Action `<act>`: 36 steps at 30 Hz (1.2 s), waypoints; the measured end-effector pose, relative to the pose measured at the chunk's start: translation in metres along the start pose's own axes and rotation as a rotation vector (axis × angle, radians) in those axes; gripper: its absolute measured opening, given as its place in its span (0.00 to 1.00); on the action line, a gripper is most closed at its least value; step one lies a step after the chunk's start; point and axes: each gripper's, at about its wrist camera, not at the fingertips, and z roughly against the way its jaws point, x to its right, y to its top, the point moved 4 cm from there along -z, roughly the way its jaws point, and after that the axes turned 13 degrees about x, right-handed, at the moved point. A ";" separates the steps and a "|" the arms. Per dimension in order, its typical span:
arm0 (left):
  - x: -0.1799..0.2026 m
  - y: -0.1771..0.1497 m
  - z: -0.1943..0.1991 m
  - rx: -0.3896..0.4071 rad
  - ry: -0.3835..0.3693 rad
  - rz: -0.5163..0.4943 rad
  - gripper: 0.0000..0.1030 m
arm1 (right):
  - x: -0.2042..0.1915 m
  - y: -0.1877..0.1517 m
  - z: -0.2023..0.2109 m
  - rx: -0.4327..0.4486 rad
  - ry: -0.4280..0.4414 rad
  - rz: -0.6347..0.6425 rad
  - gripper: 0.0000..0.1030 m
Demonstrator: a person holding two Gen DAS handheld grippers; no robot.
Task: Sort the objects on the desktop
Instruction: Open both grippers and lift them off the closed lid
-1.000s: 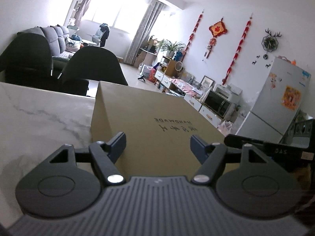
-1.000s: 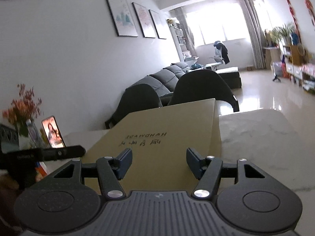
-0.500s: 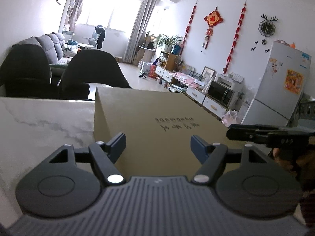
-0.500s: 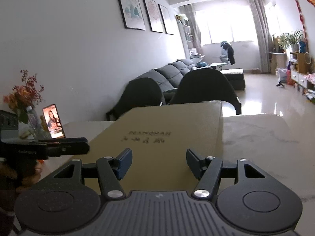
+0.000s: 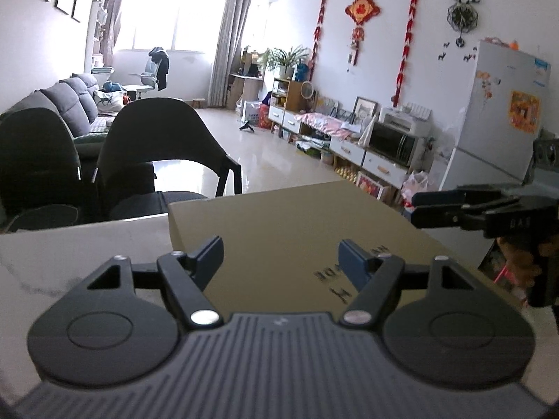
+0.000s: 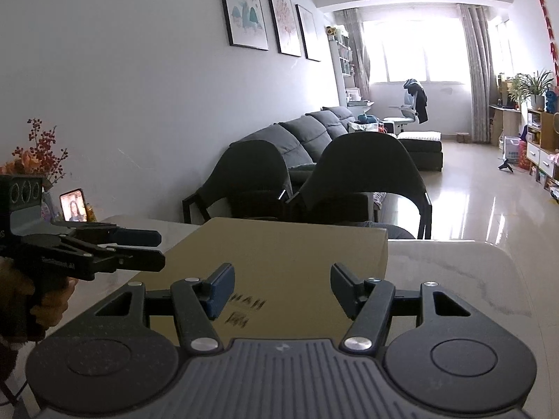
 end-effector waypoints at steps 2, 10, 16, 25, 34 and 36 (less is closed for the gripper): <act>-0.004 -0.002 -0.009 -0.021 0.000 -0.008 0.71 | 0.007 0.001 -0.012 -0.010 -0.004 0.004 0.63; -0.018 -0.002 -0.023 -0.032 -0.003 0.022 0.71 | 0.031 -0.003 -0.049 -0.042 -0.014 -0.012 0.63; -0.015 -0.003 -0.023 -0.027 -0.005 0.005 0.71 | 0.036 -0.005 -0.056 -0.039 -0.008 -0.013 0.63; -0.011 0.006 -0.022 -0.041 0.050 0.018 0.75 | 0.030 -0.005 -0.056 -0.062 -0.031 0.032 0.63; 0.016 0.036 0.016 -0.031 0.189 -0.050 0.87 | 0.008 0.015 -0.010 -0.013 -0.078 0.047 0.83; 0.023 0.041 0.028 -0.035 0.218 -0.052 0.92 | 0.002 0.020 0.003 -0.001 -0.092 0.040 0.86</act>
